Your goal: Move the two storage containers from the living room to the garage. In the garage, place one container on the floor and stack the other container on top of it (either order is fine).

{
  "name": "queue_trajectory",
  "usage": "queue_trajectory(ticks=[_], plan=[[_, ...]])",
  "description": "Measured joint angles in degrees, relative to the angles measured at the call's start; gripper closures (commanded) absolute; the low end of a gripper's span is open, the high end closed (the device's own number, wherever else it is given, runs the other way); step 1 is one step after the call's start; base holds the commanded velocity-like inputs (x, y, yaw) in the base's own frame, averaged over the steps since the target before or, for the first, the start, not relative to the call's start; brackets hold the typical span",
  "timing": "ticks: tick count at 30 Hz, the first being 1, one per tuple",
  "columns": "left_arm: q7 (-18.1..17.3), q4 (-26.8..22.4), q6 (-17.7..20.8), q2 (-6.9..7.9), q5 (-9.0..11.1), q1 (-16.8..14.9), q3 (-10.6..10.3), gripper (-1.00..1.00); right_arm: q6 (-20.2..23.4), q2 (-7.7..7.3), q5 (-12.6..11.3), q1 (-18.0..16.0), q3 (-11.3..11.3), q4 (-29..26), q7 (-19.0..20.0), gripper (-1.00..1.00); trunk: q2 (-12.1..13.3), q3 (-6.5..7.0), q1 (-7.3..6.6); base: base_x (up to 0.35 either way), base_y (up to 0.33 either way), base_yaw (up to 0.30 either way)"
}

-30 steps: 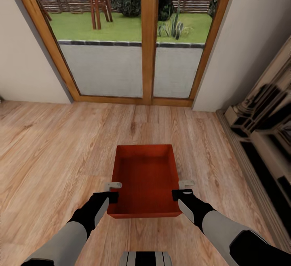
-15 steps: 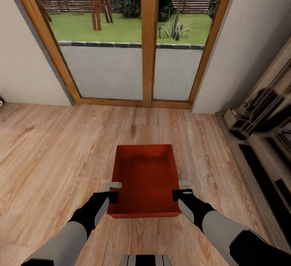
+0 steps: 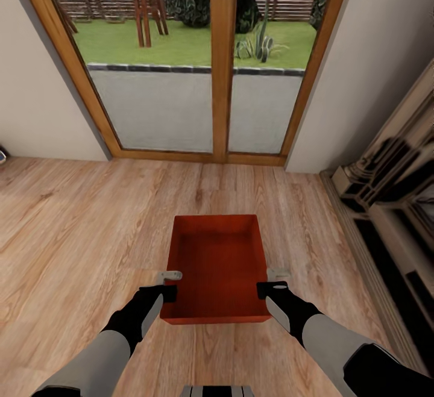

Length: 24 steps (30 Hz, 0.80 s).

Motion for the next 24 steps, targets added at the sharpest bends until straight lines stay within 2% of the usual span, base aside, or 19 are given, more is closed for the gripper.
queue_trajectory(ticks=[24], plan=[[0.6,0.1,0.0,-0.46,0.0,0.0,0.0,1.00,0.1,-0.44,-0.5,0.0,0.4,-0.1,0.3,1.00,9.6,4.31,-5.27,0.000,0.000,0.000]])
